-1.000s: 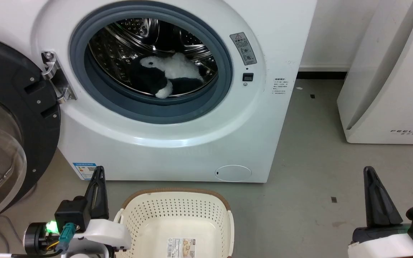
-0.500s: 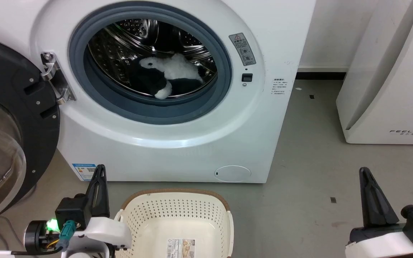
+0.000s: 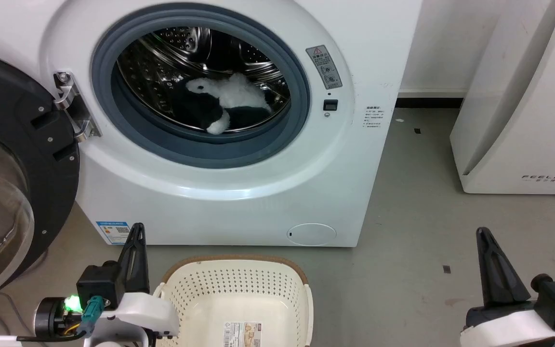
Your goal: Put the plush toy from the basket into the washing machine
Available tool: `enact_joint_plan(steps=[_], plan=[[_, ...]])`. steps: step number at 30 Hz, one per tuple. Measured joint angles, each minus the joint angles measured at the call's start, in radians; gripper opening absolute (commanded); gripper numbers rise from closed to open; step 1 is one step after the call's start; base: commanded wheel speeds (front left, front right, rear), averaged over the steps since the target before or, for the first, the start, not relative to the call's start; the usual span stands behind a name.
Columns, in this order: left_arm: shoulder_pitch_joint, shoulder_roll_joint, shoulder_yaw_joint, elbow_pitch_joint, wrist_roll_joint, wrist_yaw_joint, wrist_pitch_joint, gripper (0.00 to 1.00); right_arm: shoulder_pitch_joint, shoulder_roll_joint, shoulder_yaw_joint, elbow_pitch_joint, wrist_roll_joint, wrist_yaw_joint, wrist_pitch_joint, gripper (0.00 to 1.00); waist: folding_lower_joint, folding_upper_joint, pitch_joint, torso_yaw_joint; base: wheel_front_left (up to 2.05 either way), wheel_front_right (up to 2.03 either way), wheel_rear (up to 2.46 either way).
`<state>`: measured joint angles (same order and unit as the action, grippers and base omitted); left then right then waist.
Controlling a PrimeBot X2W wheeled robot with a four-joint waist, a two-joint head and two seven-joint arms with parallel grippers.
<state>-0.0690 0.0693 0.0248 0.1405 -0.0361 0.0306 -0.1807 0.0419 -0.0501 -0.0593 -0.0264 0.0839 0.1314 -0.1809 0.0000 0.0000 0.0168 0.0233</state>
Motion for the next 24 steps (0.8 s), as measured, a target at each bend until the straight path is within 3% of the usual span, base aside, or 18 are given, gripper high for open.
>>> enact_joint_plan(steps=[24], plan=[[0.015,-0.007,-0.007,-0.042,0.010,-0.009,0.053,0.00,-0.004,0.000,0.016,0.009,-0.023,0.000,0.056,0.00,0.0000,0.0000,-0.005,-0.007,0.00,0.00,0.00]])
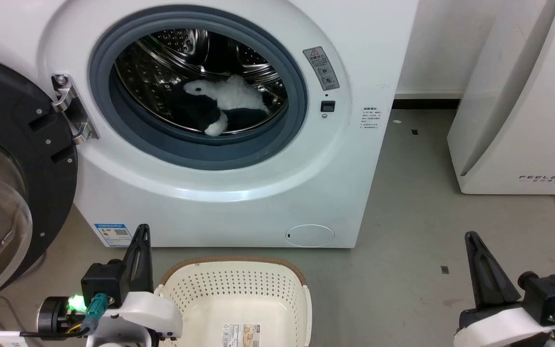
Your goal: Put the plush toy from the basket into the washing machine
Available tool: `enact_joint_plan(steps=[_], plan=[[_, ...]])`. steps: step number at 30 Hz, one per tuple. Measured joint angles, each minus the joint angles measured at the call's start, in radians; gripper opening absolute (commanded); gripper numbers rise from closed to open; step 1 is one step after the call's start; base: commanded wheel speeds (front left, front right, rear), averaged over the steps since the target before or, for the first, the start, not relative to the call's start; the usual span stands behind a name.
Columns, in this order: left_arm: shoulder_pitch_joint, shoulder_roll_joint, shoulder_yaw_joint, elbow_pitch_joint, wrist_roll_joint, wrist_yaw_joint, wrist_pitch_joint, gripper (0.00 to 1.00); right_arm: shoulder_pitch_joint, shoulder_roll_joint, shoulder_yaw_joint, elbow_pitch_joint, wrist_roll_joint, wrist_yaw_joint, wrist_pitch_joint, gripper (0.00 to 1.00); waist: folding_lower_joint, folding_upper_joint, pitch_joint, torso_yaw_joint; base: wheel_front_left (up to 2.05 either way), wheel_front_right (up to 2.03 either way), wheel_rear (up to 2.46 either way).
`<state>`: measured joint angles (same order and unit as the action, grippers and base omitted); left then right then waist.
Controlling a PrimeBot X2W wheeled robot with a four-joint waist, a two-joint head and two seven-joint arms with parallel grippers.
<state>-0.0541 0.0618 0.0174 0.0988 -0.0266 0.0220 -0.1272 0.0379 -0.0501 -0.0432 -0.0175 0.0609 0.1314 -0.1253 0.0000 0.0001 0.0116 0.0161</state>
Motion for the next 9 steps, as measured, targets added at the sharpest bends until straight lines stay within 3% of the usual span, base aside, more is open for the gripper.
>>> enact_joint_plan(steps=[9], plan=[[0.010,-0.003,-0.002,-0.011,0.001,-0.006,0.019,0.00,-0.001,0.000,0.007,0.002,-0.008,0.000,0.018,0.00,0.0000,0.0000,-0.002,-0.002,0.00,0.00,0.00]])
